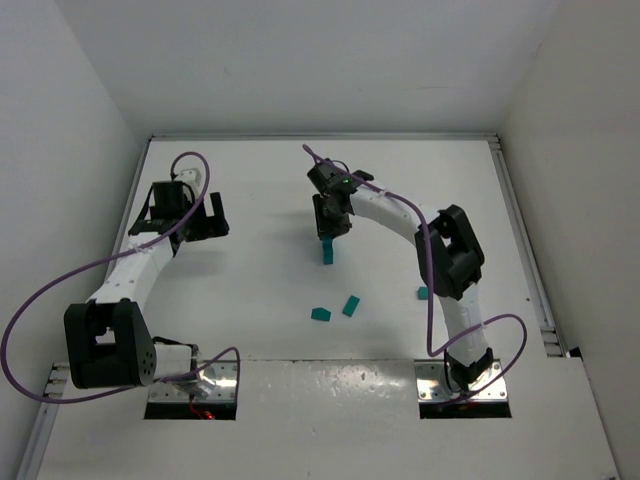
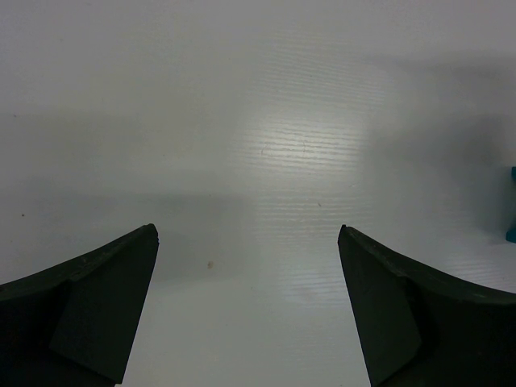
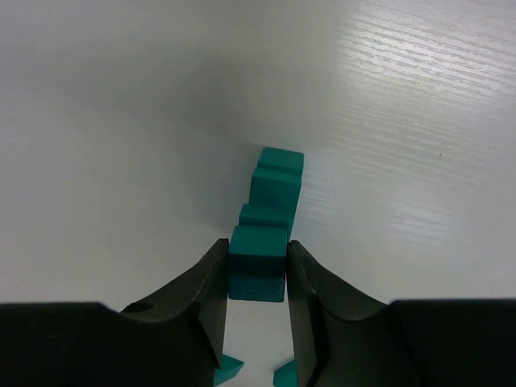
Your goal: Build the wood block tower
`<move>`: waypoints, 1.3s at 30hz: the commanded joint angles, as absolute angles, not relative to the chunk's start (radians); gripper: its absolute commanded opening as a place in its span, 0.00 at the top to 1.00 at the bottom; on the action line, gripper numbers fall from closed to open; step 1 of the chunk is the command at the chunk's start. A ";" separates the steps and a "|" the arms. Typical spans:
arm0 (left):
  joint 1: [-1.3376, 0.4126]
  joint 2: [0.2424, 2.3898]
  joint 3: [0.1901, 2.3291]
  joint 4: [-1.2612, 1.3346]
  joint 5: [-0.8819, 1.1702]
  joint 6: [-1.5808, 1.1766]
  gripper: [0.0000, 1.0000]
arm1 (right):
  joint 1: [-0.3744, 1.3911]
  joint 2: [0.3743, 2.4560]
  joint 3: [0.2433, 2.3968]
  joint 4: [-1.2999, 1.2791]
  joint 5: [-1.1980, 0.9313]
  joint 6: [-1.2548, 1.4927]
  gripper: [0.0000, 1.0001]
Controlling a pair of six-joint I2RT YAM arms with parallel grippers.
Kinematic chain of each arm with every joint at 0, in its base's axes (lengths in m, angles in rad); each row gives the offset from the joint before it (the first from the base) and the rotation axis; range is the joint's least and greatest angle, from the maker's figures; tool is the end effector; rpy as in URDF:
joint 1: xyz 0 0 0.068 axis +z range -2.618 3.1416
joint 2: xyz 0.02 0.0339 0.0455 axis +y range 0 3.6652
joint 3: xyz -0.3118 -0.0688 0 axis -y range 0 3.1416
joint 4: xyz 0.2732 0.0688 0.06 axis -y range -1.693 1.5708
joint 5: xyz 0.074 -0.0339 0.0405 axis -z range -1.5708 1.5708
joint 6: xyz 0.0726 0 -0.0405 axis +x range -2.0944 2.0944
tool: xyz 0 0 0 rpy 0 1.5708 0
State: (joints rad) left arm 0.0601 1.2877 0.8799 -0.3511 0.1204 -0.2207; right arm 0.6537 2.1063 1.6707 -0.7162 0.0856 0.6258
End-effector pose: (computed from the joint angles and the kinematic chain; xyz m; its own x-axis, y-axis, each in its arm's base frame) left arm 0.3134 0.0101 0.2591 -0.6762 -0.2584 -0.6899 -0.1237 0.9630 -0.2395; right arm 0.4099 0.3062 0.1871 -0.9265 0.0254 -0.3755 -0.0439 0.9836 0.1750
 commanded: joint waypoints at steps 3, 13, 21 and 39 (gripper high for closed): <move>0.051 1.287 0.916 -0.337 0.132 -0.216 0.00 | 0.649 2.115 1.683 -0.710 0.075 0.644 0.67; 0.051 1.296 0.916 -0.337 0.141 -0.216 0.00 | 0.650 2.114 1.680 -0.710 0.068 0.637 0.47; 0.051 1.296 0.916 -0.337 0.141 -0.216 0.00 | 0.647 2.100 1.675 -0.692 0.023 0.600 0.28; 0.083 1.255 0.905 -0.319 0.167 -0.207 0.00 | 0.547 1.551 1.035 -0.488 -0.165 -0.075 0.14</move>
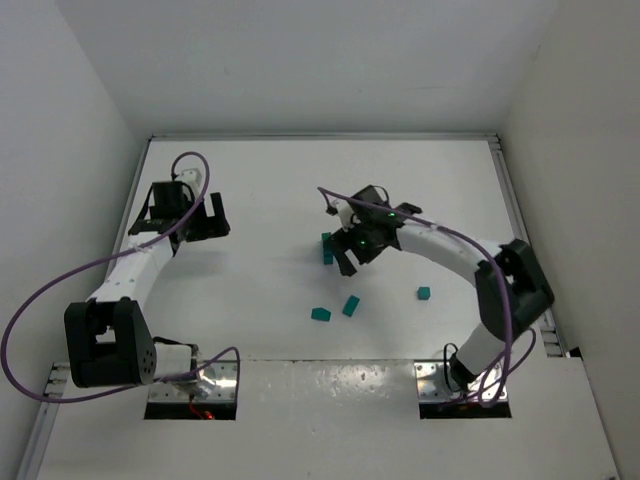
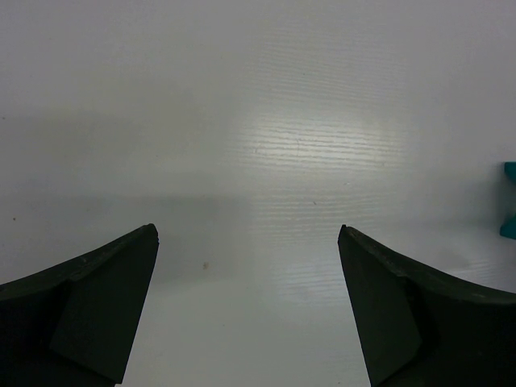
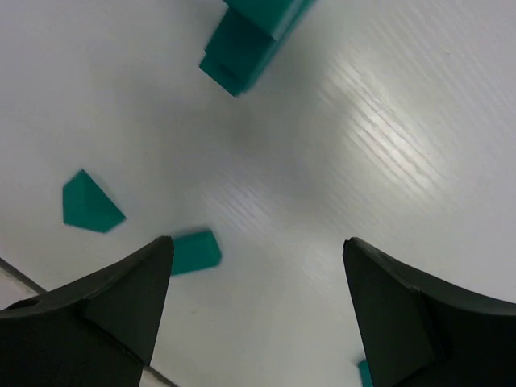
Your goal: Build the wood block tower
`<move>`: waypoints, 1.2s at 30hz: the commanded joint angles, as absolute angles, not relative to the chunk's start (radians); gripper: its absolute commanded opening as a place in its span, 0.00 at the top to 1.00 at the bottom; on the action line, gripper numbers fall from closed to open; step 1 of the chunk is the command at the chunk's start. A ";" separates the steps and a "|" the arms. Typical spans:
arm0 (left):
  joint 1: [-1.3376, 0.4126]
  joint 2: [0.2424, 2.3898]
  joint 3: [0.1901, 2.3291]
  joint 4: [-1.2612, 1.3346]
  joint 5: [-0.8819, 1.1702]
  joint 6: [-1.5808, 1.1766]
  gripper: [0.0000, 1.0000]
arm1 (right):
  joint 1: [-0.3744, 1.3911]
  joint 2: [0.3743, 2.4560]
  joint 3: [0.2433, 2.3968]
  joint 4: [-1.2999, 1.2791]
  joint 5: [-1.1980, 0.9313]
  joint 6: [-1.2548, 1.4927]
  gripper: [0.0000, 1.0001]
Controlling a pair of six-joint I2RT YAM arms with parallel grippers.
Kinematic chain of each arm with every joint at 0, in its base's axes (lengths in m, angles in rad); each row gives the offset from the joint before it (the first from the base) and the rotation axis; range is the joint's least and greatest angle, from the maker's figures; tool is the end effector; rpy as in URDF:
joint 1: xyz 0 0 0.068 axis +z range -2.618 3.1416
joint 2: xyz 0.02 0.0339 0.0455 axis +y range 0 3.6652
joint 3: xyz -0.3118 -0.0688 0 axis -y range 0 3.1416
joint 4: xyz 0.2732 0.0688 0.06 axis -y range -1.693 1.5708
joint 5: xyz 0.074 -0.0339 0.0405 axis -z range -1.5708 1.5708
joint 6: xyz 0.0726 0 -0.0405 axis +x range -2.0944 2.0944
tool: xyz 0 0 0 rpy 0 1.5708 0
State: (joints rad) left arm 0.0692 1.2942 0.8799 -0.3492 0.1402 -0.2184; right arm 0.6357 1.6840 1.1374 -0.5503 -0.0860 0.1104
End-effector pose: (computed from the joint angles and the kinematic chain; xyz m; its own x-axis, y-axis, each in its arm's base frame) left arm 0.3144 0.0116 0.2575 -0.6804 -0.2622 -0.6843 -0.1180 0.9608 -0.2509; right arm 0.3074 0.2345 0.2024 -0.7803 -0.4393 -0.4452 -0.5404 0.8319 0.1262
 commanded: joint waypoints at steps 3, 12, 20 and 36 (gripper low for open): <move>0.092 1.246 0.882 -0.310 0.198 -0.189 0.00 | 0.436 1.372 0.893 -0.489 -0.332 -0.245 0.18; 0.092 1.255 0.883 -0.272 0.267 -0.160 0.00 | 0.066 1.290 0.805 -1.030 -0.722 -1.310 0.36; 0.092 1.298 0.914 -0.272 0.276 -0.160 0.00 | -0.080 1.442 0.821 -1.115 -0.703 -1.732 0.35; 0.083 1.307 0.925 -0.272 0.247 -0.160 0.00 | -0.081 1.562 0.799 -0.922 -0.663 -1.606 0.33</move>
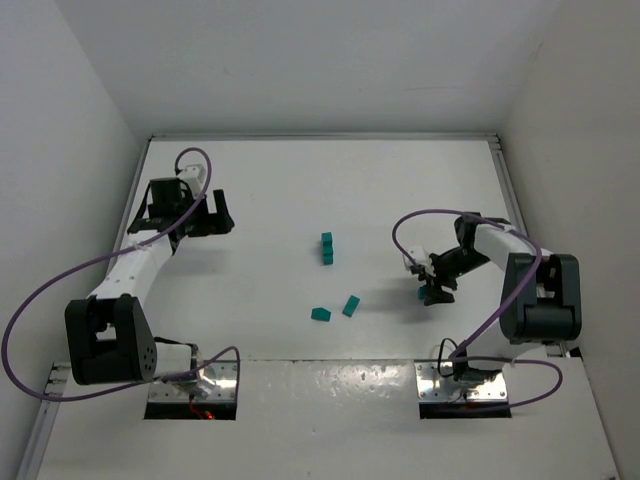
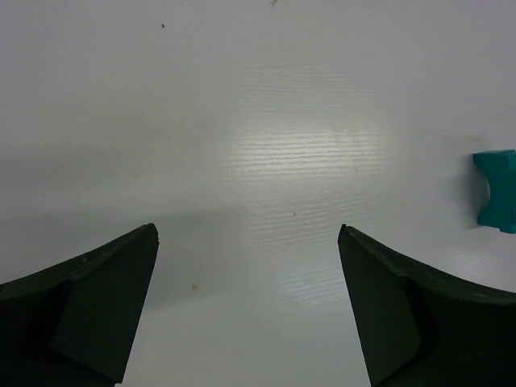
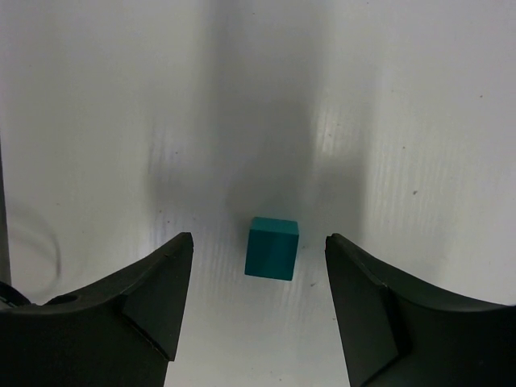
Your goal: Build the wood block tower
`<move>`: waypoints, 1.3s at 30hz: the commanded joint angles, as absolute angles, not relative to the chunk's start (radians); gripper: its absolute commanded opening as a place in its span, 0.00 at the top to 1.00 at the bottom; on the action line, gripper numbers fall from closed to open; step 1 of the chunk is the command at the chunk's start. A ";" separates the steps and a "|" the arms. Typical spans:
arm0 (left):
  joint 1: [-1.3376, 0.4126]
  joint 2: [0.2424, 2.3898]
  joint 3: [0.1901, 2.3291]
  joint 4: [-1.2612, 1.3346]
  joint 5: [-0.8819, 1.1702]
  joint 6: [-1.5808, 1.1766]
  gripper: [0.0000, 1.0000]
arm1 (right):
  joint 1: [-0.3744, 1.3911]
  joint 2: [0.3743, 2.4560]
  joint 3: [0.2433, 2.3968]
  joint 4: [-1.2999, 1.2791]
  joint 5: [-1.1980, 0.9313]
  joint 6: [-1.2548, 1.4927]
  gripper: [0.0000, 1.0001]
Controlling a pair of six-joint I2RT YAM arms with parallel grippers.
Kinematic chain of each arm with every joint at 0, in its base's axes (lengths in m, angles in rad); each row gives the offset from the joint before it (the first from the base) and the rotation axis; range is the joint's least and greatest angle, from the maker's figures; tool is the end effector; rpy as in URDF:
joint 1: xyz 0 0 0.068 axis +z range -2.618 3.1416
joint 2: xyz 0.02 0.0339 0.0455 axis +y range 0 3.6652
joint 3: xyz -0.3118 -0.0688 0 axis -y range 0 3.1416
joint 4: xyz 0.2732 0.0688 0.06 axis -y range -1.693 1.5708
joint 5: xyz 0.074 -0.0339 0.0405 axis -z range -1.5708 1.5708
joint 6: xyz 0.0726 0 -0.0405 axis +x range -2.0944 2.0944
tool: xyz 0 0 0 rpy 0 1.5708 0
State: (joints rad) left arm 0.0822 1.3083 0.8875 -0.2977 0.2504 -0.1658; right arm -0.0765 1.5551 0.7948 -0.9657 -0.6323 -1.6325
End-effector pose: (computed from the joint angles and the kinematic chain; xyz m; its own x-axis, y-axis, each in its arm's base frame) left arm 0.3220 0.0085 0.2628 -0.6646 -0.2152 -0.7155 -0.0034 0.9585 -0.2851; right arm 0.2365 0.0249 0.1495 -0.0917 -0.8005 -0.5923 -0.9926 0.0262 0.1183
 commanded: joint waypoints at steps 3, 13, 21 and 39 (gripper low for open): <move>0.083 1.325 0.934 -0.272 0.247 -0.160 0.00 | -0.080 1.574 0.799 -0.913 -0.661 -1.588 0.35; 0.083 1.335 0.945 -0.281 0.238 -0.169 0.00 | -0.080 1.597 0.778 -0.900 -0.640 -1.603 0.41; 0.083 1.335 0.954 -0.281 0.227 -0.178 0.00 | -0.083 1.609 0.772 -0.881 -0.635 -1.591 0.48; 0.064 1.281 0.917 -0.262 0.147 -0.199 0.00 | 0.098 1.327 0.748 -0.688 -0.647 -0.936 1.00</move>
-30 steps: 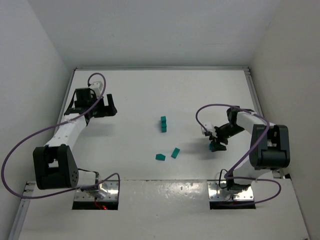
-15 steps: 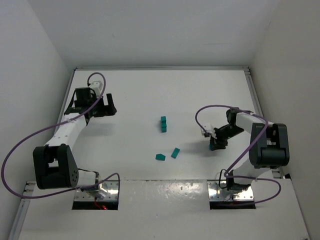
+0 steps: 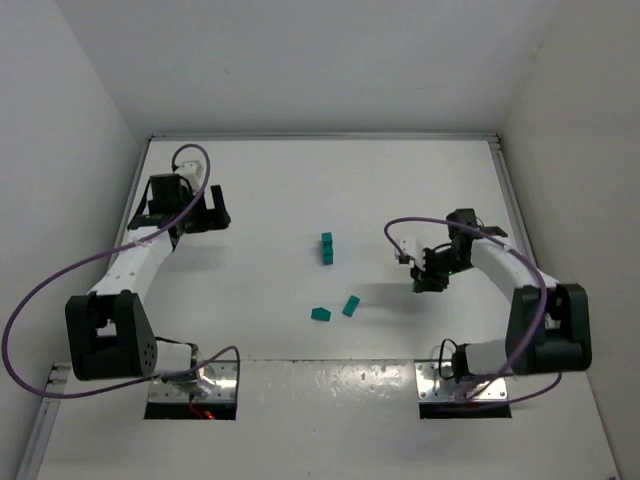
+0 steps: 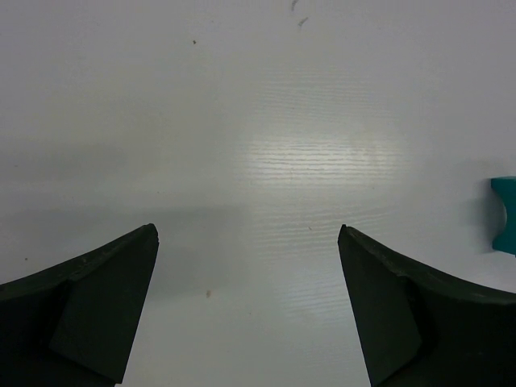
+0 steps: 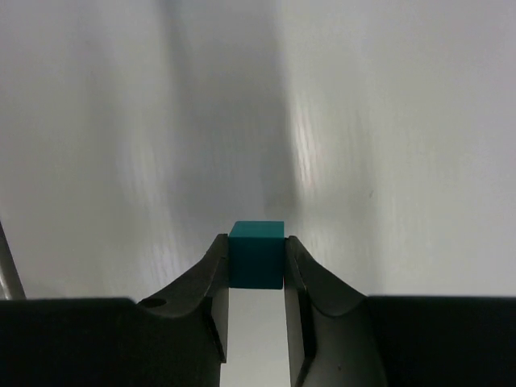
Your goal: Build the wood block tower
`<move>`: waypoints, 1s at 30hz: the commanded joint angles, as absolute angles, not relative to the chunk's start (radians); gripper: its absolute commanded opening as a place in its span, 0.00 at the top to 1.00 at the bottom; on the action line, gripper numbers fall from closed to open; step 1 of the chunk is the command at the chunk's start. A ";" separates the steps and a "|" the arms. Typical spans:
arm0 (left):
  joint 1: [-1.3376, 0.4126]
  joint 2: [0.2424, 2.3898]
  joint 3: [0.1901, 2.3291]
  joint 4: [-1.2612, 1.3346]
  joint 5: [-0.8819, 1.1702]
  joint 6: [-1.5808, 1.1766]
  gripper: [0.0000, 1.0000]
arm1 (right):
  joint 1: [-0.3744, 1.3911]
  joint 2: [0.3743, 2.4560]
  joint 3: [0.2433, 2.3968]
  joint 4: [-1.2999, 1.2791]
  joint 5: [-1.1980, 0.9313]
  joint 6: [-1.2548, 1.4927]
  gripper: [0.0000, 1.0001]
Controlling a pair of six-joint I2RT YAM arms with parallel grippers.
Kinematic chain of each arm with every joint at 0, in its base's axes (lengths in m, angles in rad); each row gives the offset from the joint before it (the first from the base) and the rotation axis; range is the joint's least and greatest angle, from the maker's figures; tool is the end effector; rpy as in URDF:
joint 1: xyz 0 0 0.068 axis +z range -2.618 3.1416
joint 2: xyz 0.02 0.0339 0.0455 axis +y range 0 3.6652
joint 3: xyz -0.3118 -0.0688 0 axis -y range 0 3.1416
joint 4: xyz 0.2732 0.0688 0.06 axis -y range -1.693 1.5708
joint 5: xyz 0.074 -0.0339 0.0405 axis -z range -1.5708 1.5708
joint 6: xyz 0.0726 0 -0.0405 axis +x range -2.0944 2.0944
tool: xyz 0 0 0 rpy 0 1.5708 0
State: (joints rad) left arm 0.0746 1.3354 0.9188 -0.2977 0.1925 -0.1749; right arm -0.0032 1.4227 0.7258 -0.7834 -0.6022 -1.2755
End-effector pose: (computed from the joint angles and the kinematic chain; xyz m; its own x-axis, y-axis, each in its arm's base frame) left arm 0.3313 0.0108 0.2659 -0.6557 -0.2203 -0.7222 -0.0438 0.9660 -0.2549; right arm 0.2342 0.0404 0.1593 -0.2434 -0.7876 -0.5660 -0.9669 0.2429 0.0777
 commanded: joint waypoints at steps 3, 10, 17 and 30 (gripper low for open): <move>0.052 1.238 0.894 -0.262 0.127 -0.219 0.00 | 0.272 1.243 0.802 -0.617 -0.588 -0.501 1.00; 0.025 1.169 0.874 -0.262 0.078 -0.282 0.00 | 0.535 1.291 0.963 -0.672 -0.052 0.271 1.00; 0.025 1.124 0.832 -0.262 0.032 -0.334 0.00 | 0.684 1.387 1.028 -0.557 0.191 0.547 1.00; 0.015 1.097 0.831 -0.291 0.041 -0.334 0.00 | 0.862 1.575 1.153 -0.400 0.396 0.618 1.00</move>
